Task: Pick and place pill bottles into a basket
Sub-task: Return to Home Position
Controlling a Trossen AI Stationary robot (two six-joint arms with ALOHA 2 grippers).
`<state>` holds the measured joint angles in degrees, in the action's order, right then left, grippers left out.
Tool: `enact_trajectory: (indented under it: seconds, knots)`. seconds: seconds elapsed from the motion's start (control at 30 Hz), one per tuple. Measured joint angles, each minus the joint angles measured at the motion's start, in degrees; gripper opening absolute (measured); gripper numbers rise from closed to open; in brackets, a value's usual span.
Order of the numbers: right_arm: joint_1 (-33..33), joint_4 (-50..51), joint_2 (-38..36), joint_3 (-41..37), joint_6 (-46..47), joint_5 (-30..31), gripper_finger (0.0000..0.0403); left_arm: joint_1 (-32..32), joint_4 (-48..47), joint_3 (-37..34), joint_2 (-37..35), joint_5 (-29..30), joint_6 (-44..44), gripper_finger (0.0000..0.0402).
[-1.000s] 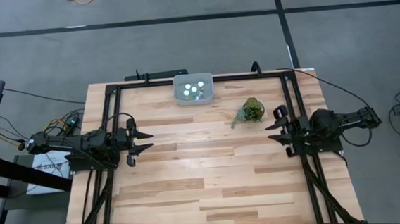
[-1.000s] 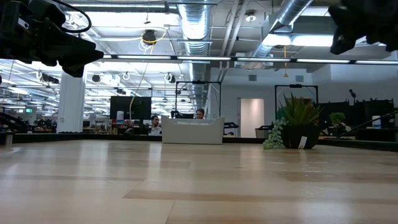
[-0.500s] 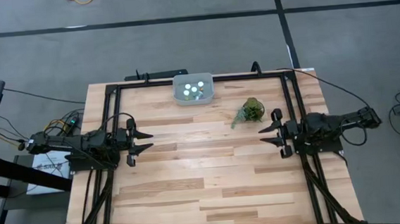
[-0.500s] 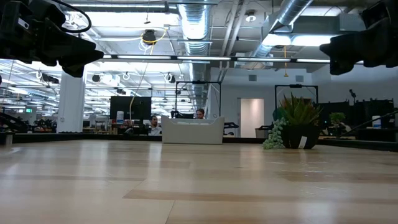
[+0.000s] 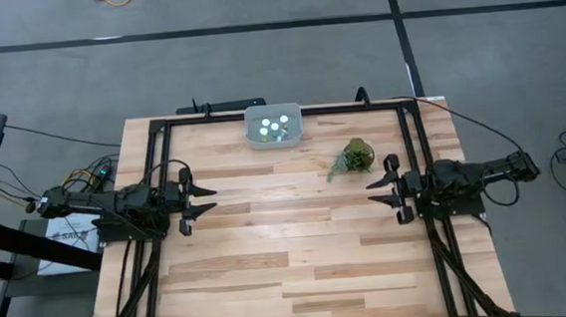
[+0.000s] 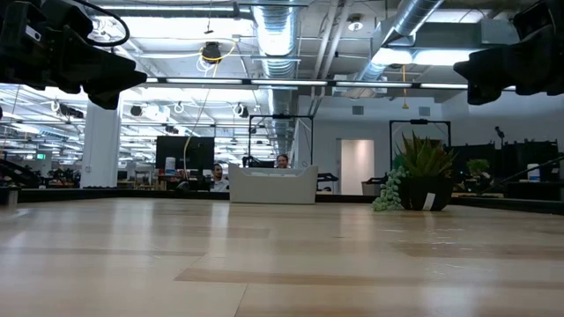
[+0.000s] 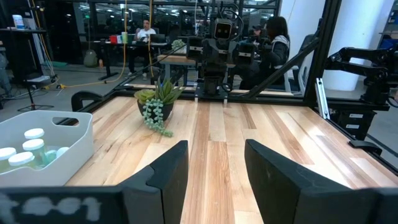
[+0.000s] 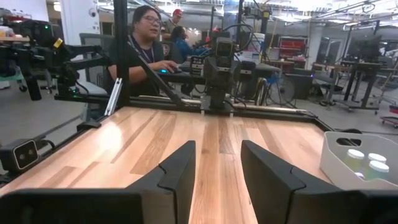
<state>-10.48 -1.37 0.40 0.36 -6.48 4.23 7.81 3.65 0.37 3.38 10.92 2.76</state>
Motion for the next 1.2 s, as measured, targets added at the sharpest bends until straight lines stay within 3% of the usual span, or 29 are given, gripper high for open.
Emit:
enact_trajectory:
  seconds: [1.2]
  knots:
    - [0.00, 0.02, 0.00, -0.04, 1.53, 0.11, 0.0123, 0.00, -0.01, 0.00, 0.01, 0.00, 0.00, 0.0146]
